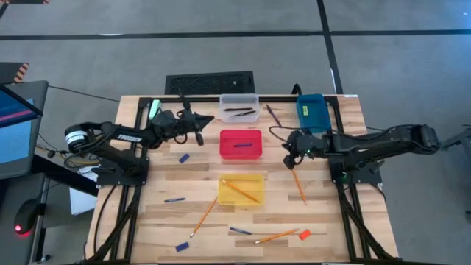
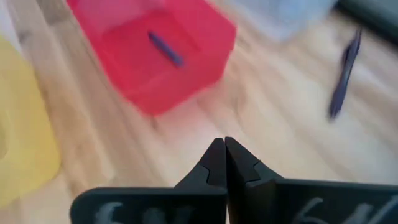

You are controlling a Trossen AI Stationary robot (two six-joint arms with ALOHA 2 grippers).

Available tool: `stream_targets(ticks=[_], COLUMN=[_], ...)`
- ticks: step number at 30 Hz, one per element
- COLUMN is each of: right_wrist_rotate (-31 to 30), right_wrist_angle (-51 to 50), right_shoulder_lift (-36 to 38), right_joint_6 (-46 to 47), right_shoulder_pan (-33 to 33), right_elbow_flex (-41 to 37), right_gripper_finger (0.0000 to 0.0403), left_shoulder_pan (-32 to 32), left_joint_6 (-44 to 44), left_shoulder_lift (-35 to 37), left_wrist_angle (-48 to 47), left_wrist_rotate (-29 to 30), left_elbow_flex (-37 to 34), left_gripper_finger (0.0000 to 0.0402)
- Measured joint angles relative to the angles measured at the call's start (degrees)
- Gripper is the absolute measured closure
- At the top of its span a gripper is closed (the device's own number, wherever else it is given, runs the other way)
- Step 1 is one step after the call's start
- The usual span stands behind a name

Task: Sort crayons/erasers/pens/pencils in bins
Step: Put the top right orange pencil into the yellow bin

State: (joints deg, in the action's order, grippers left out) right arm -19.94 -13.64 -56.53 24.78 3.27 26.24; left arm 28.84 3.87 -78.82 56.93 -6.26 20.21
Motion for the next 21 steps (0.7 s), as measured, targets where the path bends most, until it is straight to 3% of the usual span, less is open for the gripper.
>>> stream_targets(ticks=[10, 21], right_wrist_rotate=[-0.51, 10.64], right_wrist_angle=[-28.41, -32.71], right_shoulder_lift=[-2.94, -14.55], right_joint_6=[32.03, 52.45], right_shoulder_pan=[-11.59, -20.63], right_elbow_flex=[7.36, 12.04], right_gripper_finger=[0.0393, 0.0315], left_shoulder_pan=[-0.06, -3.38], left_joint_6=[-0.16, 1.57], left_shoulder_lift=[-0.01, -0.01], left_wrist_angle=[-1.68, -3.58], left_wrist_rotate=[-1.26, -1.99], left_elbow_flex=[0.02, 0.02], left_gripper_finger=[0.0401, 0.0401])
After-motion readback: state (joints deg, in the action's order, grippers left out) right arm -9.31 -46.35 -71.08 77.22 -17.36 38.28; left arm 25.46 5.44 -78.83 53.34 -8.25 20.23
